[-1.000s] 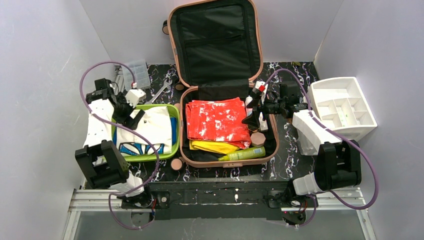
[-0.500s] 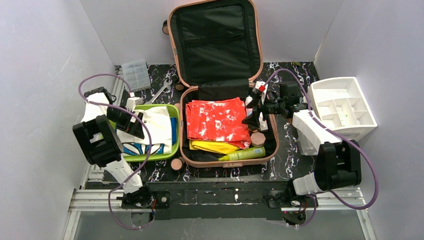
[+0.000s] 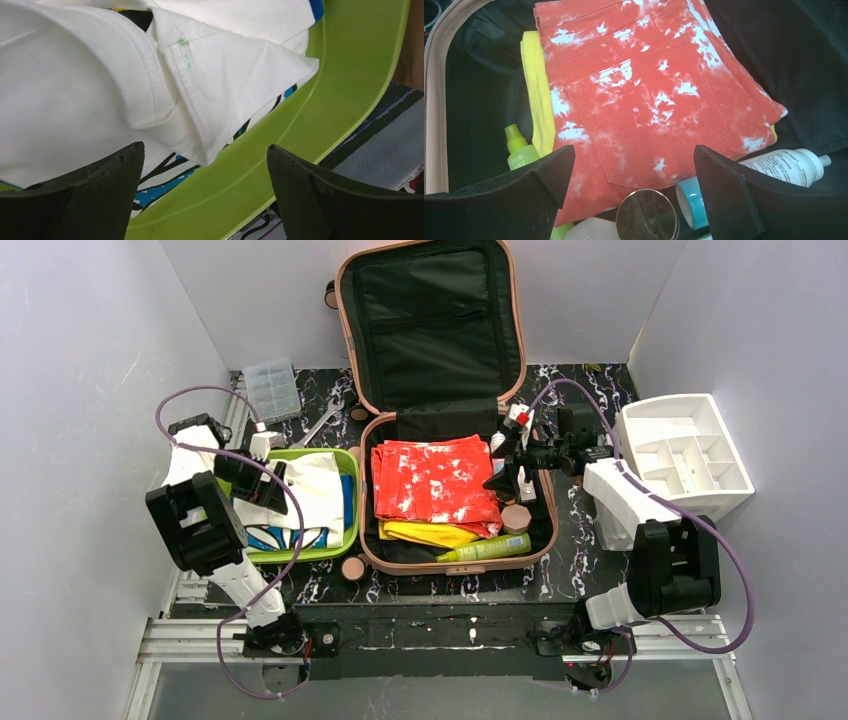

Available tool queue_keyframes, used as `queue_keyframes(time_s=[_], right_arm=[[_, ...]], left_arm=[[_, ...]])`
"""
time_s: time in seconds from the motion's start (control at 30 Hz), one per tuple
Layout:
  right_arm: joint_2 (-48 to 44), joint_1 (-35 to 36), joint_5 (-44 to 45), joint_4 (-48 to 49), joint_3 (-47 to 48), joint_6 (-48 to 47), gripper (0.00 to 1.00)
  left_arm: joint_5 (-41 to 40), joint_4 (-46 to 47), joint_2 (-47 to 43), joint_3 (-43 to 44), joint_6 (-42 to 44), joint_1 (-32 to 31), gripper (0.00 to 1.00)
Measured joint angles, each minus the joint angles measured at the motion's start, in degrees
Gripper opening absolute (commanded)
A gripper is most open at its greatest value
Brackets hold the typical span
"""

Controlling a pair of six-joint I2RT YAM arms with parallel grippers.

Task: Open, take out, and arrange the luggage
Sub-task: Adjust the clothes in the bin.

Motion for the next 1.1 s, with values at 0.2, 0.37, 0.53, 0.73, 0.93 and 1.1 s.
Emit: queue_keyframes(time_s=[0.2, 0.37, 0.53, 0.73, 0.93, 1.1], right_arm=[[1.2, 0.0, 0.0, -1.1, 0.0, -0.9, 0.98], [1.3, 0.0, -0.1, -1.6, 0.0, -1.2, 0.98], [1.4, 0.0, -0.1, -1.7, 0.0, -1.2, 0.98], [1.8, 0.0, -0.1, -1.9, 0.0, -1.3, 0.99], [2.2, 0.0, -0.1, -2.2, 0.0, -1.4, 0.98], [2.4, 0.0, -0.1, -2.8, 0.0, -1.6, 0.98]], left_arm=[[-3.4, 3.8, -4.5, -1.7, -2.4, 0.0, 0.91], [-3.9, 3.5, -4.3, -2.1, -2.4, 0.0, 0.90], [-3.3, 1.5, -0.2, -2.2, -2.1, 0.0, 0.89], [-1.6, 0.7, 2.2, -2.3, -2.1, 0.0, 0.88], [0.8, -0.4, 2.2, -2.3, -2.5, -0.4, 0.86], [3.9, -0.8, 2.2, -2.3, -3.0, -1.0, 0.85]])
